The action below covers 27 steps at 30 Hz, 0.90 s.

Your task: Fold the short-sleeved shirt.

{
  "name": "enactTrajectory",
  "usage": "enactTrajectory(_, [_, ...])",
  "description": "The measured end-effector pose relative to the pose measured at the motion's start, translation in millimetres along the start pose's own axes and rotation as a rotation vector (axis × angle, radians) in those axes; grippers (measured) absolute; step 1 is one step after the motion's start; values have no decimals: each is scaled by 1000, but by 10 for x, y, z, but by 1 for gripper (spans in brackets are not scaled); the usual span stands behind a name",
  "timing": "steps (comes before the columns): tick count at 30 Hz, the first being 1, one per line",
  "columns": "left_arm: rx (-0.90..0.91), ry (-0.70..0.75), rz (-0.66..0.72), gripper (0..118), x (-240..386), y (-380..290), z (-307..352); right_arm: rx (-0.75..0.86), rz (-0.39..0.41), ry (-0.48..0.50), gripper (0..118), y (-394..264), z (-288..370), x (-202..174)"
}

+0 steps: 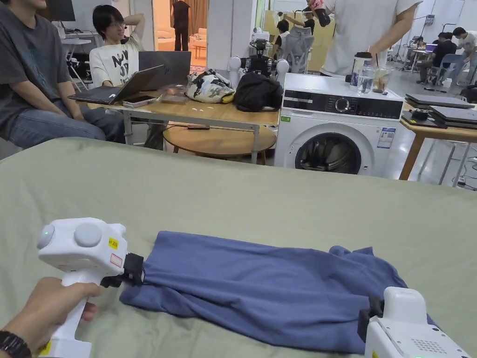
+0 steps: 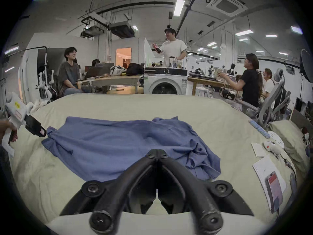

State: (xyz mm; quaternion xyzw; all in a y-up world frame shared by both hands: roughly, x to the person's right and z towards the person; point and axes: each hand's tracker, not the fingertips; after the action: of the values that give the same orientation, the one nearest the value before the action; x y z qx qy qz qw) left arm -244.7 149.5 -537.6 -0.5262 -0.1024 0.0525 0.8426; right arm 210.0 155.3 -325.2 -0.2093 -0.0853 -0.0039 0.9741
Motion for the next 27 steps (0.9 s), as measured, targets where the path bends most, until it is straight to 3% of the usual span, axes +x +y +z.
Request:
enactTrajectory(4, [-160,69,-23,52,39,-64,-321,-28,5,-13,0,-62,-19,72])
enactTrajectory(7, [-74,110,-57,50,187,-190,-244,-46,4,-21,0,-99,-21,129])
enactTrajectory(12, [-46,143,-222,1,358,-284,-276,-70,5,-30,0,-104,-68,211])
enactTrajectory(20, [53,44,-168,0,126,-416,49,-184,-27,-60,0,128,-318,800])
enactTrajectory(23, [87,25,-155,0,62,-494,165,-293,-42,-45,55,187,-501,1029])
enactTrajectory(24, [93,13,-151,0,43,-507,183,-322,-32,-33,60,180,-577,1080])
enactTrajectory(27, [108,8,-146,0,85,-613,269,-434,-12,-15,60,82,-849,1183])
